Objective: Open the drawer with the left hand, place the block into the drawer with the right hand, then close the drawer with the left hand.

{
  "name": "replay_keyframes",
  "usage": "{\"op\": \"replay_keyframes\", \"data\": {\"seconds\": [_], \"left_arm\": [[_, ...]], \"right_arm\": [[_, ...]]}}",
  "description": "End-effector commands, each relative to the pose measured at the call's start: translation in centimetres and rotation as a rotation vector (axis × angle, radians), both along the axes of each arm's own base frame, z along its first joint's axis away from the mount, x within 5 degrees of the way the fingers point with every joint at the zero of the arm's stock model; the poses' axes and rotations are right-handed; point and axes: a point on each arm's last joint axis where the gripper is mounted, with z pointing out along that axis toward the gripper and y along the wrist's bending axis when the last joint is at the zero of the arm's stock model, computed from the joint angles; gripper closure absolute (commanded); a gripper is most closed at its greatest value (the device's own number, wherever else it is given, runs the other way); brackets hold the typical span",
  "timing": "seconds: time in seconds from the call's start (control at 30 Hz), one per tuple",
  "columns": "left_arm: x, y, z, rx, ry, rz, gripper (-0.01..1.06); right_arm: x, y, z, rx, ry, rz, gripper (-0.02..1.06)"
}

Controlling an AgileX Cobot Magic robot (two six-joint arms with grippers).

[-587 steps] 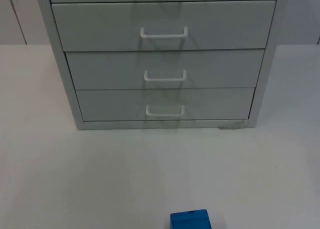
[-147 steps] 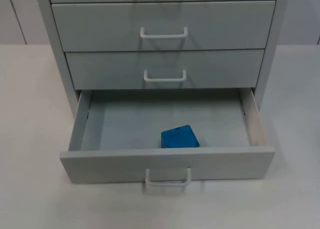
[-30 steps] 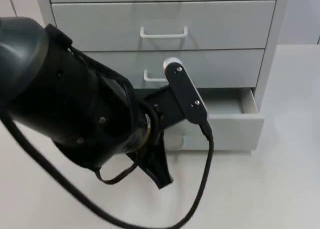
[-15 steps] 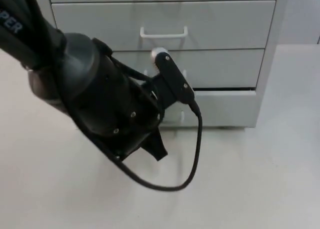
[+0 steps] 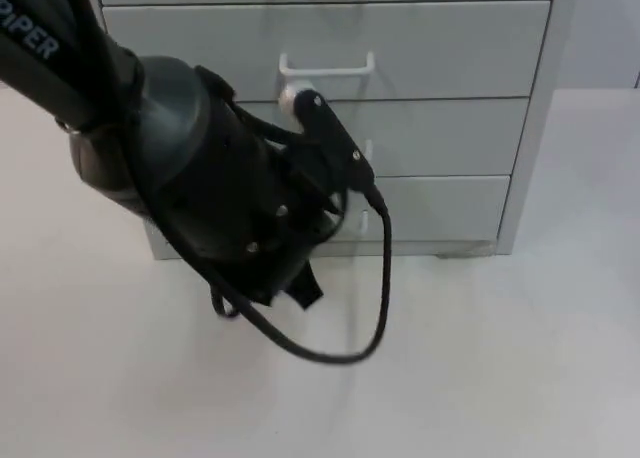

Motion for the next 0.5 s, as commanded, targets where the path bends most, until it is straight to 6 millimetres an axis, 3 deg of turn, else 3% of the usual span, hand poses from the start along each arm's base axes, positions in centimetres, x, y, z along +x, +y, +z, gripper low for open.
{"op": "replay_keyframes", "data": {"seconds": [0.0, 0.1, 0.13, 0.17, 0.27, 0.47], "left_arm": [[-1.3, -0.7, 0.8, 0.006, 0.044, 0.013, 1.05], [-3.7, -2.0, 2.4, -0.036, 0.146, -0.002, 1.05], [-5.1, -2.8, 3.8, -0.081, 0.206, -0.035, 1.05], [-5.1, -2.8, 3.8, -0.081, 0.206, -0.035, 1.05], [-7.2, -3.6, 6.7, -0.183, 0.305, -0.1, 1.05], [-8.7, -2.9, 10.3, -0.315, 0.438, -0.168, 1.05]], "right_arm": [[-0.1, 0.0, 0.1, 0.0, -0.014, 0.003, 0.26], [-0.1, 0.0, 0.1, 0.0, -0.014, 0.003, 0.26], [-0.1, 0.0, 0.1, 0.0, -0.014, 0.003, 0.26], [-0.1, 0.0, 0.1, 0.0, -0.014, 0.003, 0.26], [-0.1, 0.0, 0.1, 0.0, -0.012, 0.003, 0.26], [-0.1, 0.0, 0.0, 0.0, -0.011, 0.003, 0.26]]}}
